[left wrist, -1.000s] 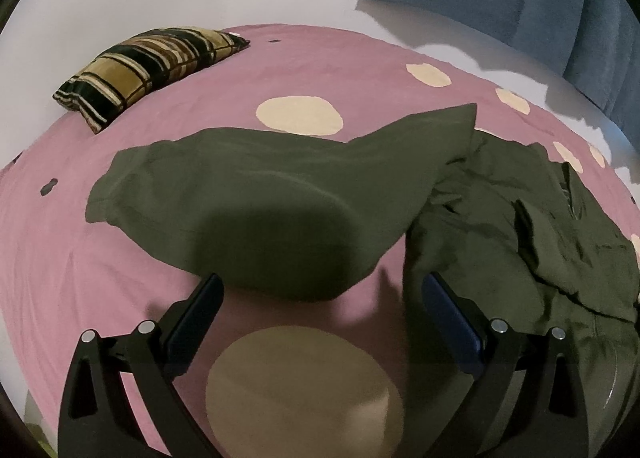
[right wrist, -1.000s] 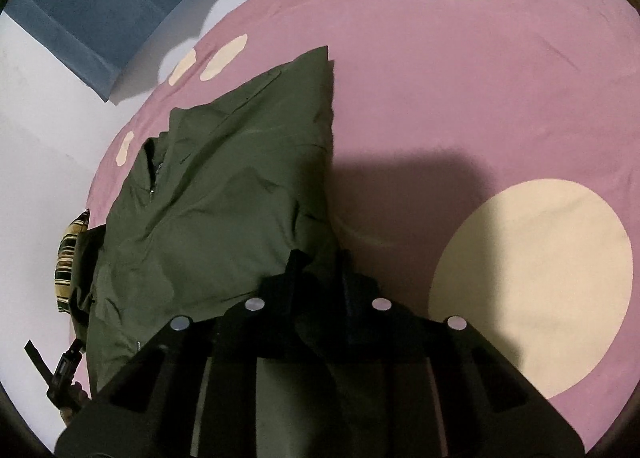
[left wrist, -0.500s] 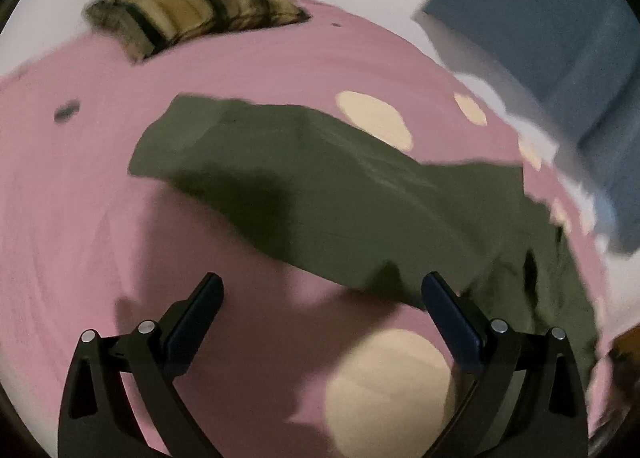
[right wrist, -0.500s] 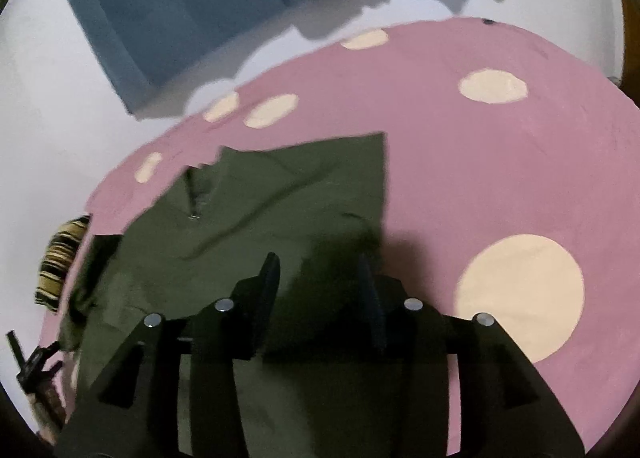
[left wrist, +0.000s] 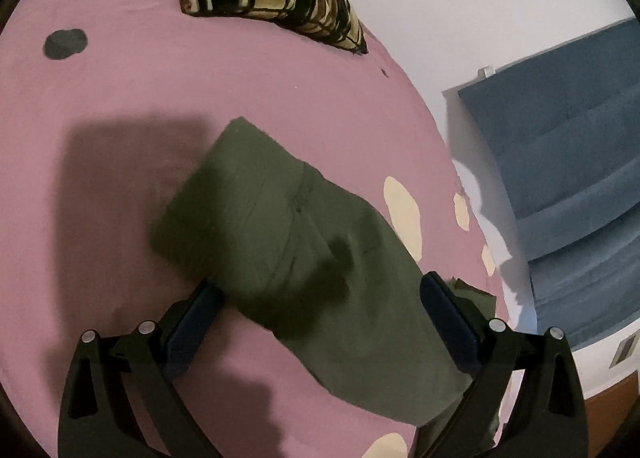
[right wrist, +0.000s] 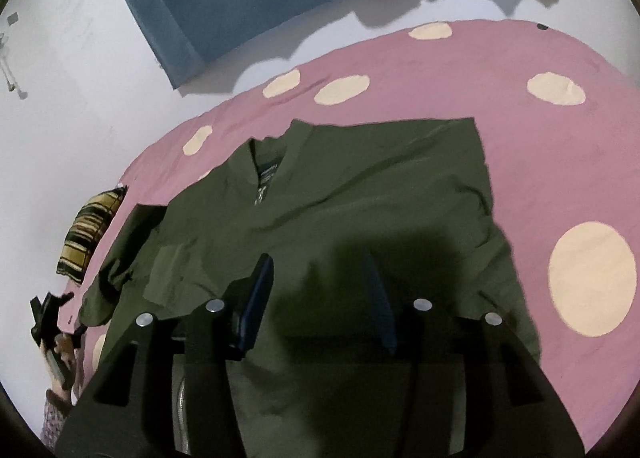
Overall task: Fold small clothes
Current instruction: 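Grasp the other sleeve cuff with the left gripper and lift it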
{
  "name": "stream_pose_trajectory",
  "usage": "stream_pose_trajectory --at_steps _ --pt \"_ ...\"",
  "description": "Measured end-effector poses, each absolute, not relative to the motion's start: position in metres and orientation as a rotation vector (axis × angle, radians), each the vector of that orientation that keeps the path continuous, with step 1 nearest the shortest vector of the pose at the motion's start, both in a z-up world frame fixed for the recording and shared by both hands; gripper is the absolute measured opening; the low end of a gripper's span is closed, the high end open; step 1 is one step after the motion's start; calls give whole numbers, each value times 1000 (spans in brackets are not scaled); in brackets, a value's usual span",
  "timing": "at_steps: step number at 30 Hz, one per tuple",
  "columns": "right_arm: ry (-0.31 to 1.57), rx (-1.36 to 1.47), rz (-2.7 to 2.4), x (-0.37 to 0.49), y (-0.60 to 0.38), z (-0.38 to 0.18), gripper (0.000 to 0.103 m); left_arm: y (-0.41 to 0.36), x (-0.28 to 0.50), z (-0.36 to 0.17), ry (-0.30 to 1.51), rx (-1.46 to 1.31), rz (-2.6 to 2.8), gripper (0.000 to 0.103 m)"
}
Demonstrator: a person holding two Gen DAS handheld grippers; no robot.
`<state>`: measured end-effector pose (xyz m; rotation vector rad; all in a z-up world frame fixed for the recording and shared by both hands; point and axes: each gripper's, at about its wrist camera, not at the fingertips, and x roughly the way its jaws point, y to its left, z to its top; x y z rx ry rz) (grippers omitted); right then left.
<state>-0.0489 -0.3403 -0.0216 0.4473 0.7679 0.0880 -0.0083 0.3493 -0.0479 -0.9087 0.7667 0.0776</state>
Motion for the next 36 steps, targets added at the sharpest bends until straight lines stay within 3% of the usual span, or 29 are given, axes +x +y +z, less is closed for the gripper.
stream_pose_trajectory --at_steps 2,3,5,8,12,21,36 --pt "774 445 91 -49 -336 -25 48 349 -5 -46 772 -901 92 93" --pt "773 447 92 -49 -333 -26 48 350 -5 -46 774 -887 111 69" --pt "772 451 89 -50 -331 -29 48 351 -3 -49 825 -833 189 38" --pt "777 457 84 -50 -329 -34 48 359 -7 -51 816 -863 175 31" --pt "781 462 74 -52 -329 -38 48 366 -10 -43 803 -868 175 26" --pt "775 465 70 -54 -333 -37 48 386 -18 33 676 -756 259 26" --pt "770 473 92 -64 -336 -33 54 201 38 178 577 -311 41 25"
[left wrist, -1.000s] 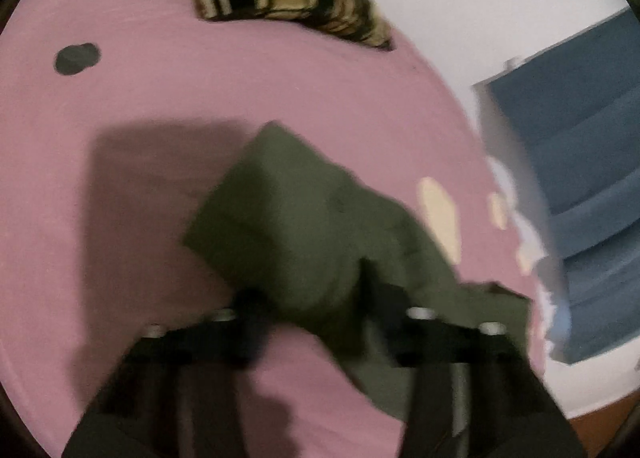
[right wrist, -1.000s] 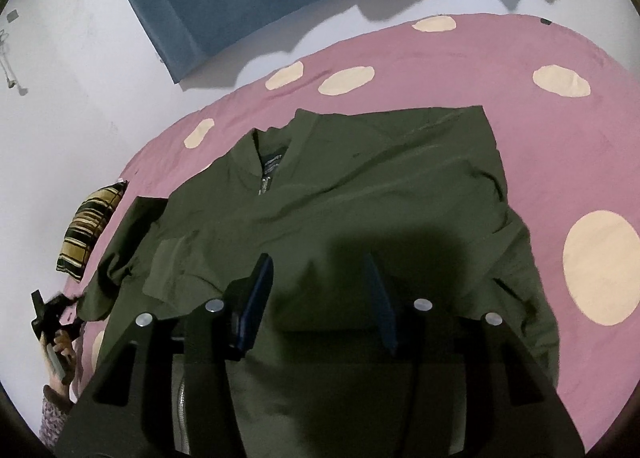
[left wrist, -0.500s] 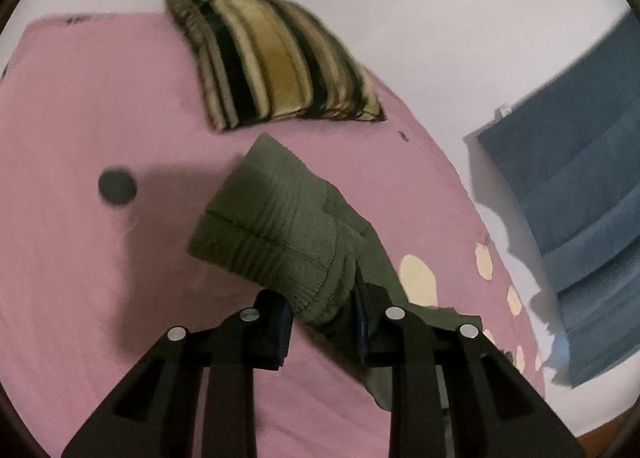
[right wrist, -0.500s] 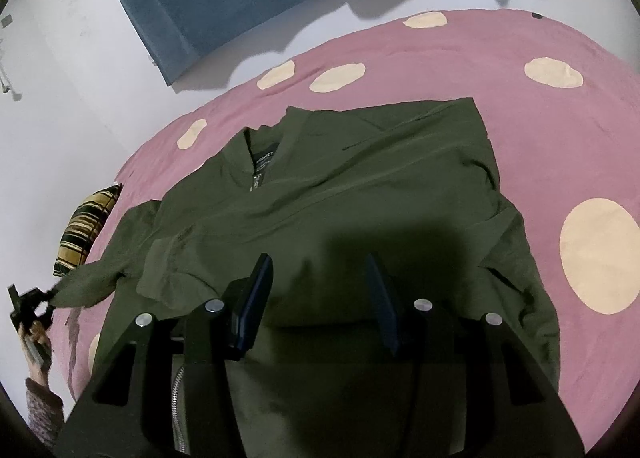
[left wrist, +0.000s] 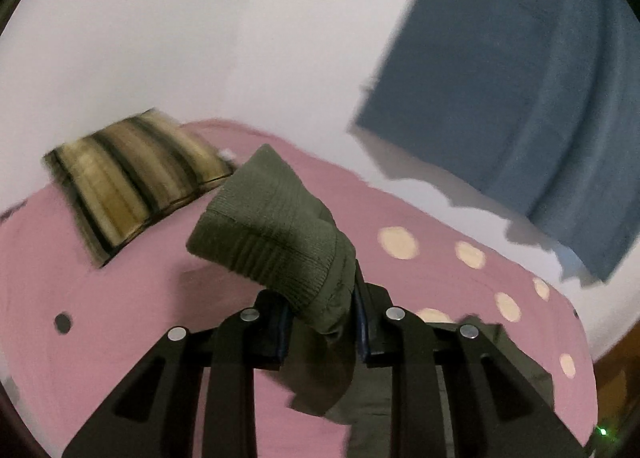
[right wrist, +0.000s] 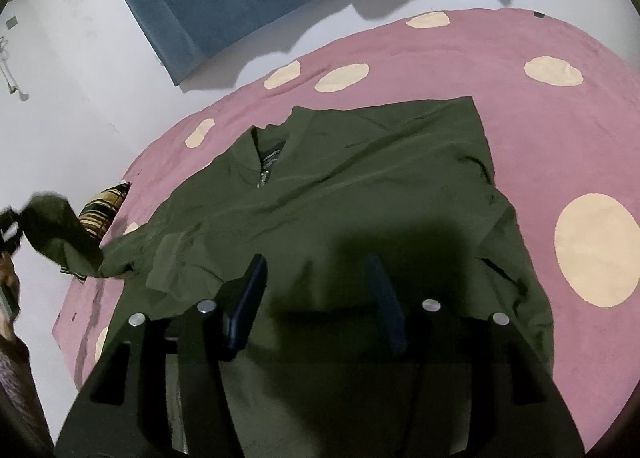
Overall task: Fold small clothes
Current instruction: 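Grasp the other sleeve cuff with the left gripper and lift it, then fold the held sleeve over the jacket body with the left gripper, release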
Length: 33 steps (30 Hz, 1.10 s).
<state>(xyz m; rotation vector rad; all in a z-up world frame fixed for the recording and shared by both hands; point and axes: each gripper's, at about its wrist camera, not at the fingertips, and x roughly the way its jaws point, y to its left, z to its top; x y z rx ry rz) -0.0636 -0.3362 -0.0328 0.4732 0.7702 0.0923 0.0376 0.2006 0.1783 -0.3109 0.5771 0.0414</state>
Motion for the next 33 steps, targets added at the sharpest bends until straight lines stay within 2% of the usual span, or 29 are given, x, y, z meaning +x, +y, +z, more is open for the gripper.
stream_pose_trajectory --at_steps 6,11,22,32,33 --pt "771 497 100 -72 -342 -34 54 97 51 200 589 -196 -114 26" --pt "780 522 106 -76 -349 -37 54 15 52 197 609 -122 -234 26" --pt "808 593 99 -78 -363 -51 54 -143 48 114 735 28 -399 25" --pt "841 642 95 -73 -370 -64 54 -209 46 46 848 90 -447 26" --pt "843 646 95 -73 -371 -66 55 -212 46 42 852 98 -446 29"
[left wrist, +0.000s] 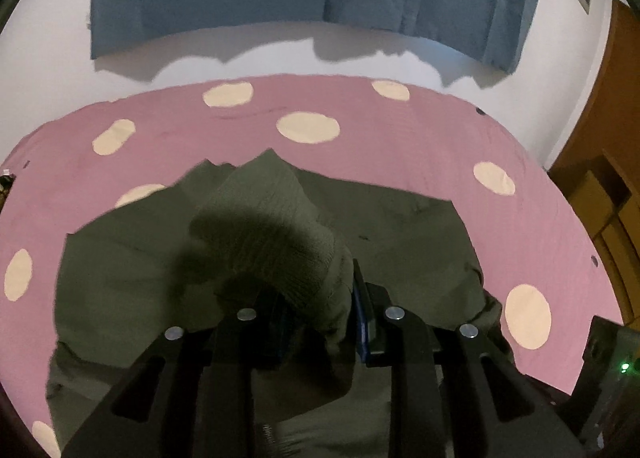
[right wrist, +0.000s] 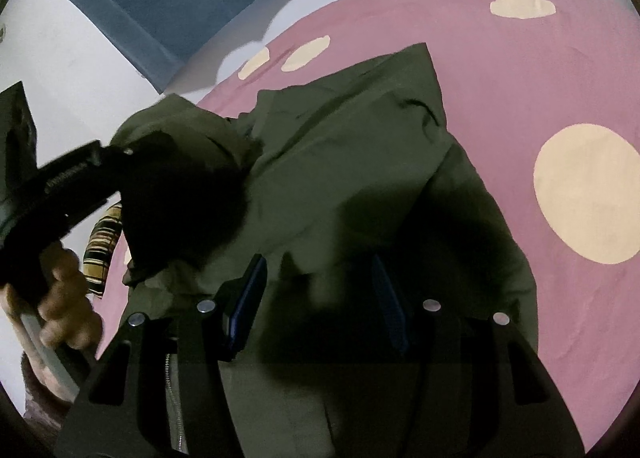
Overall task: Fold small clothes
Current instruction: 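Fold the held sleeve over the jacket body with the left gripper, release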
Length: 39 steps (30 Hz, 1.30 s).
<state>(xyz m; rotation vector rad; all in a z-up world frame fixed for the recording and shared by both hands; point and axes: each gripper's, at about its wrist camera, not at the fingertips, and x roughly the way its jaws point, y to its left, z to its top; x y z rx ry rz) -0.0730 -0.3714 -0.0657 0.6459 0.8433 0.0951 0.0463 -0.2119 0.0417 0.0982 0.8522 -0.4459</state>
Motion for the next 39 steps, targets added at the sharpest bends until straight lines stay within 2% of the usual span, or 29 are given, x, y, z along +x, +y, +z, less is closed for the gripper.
stream_pose_trajectory --at_steps 1,4,6,7,15,21,26,31,39 --pt "846 651 94 -73 -372 -67 55 -215 47 38 854 104 -450 31" --pt "851 669 91 -72 -376 -71 55 -226 42 34 840 135 -462 50" --pt "851 683 87 -72 -379 -73 55 -232 35 37 811 155 -465 69" --pt "851 689 85 -73 -380 -73 55 -237 30 42 784 166 -472 71" --pt "846 714 72 -75 -387 -70 55 -239 17 78 725 116 -552 75" --pt "776 715 65 -83 -398 -49 55 -159 27 85 715 19 -487 76" --pt "770 745 92 -72 -406 -50 55 -65 36 55 707 -1 -303 76" --pt "845 740 90 -40 -405 -64 55 6 46 14 792 -55 -148 76" --pt "962 599 61 -12 -379 -69 55 49 48 -10 833 -134 -80 76"
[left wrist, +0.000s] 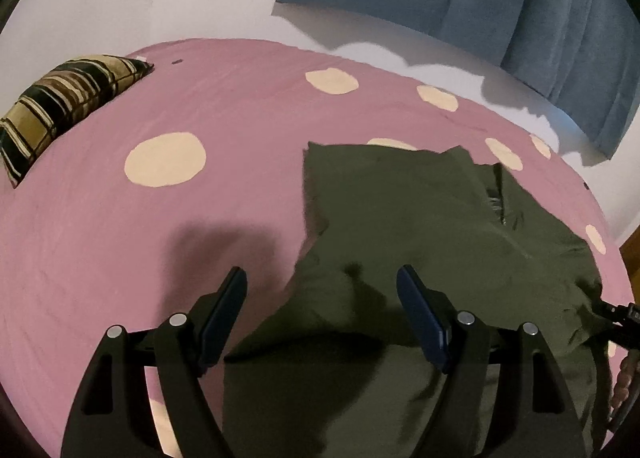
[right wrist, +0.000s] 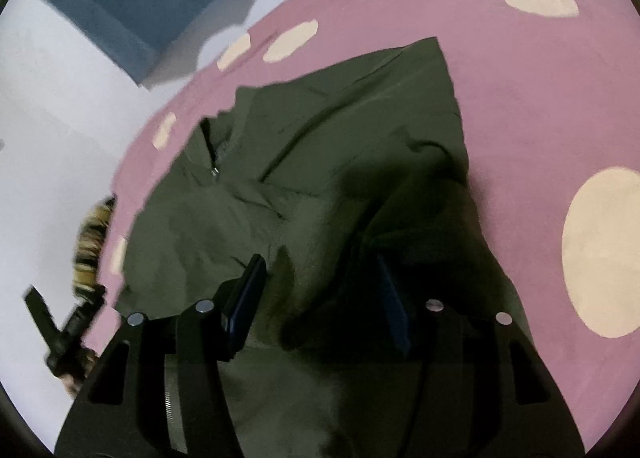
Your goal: Fold small clothes
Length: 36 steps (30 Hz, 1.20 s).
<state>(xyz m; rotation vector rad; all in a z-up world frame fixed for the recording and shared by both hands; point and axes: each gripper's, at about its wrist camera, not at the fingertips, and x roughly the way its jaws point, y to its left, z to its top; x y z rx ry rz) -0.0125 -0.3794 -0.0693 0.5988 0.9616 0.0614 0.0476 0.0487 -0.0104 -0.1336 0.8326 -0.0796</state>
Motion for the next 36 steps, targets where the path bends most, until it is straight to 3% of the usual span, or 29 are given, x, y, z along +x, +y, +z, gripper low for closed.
stream_pose_trajectory --at_steps 6,16,21,23,26,36 --pt "950 376 16 -22 -351 -44 54 54 47 -21 845 -135 -79 76" --pt "1004 444 20 -10 -360 -63 53 64 52 -36 884 -185 -70 76" --pt "1011 341 4 -6 -350 -62 37 66 53 -39 894 -196 -69 76" --pt "1002 299 -9 -5 -349 -60 22 66 53 -39 894 -198 -70 76" --pt "973 223 -24 -7 -344 -52 12 66 53 -40 893 -199 -68 76" --pt "900 175 -53 -8 -346 -48 9 71 54 -45 906 -213 -57 77"
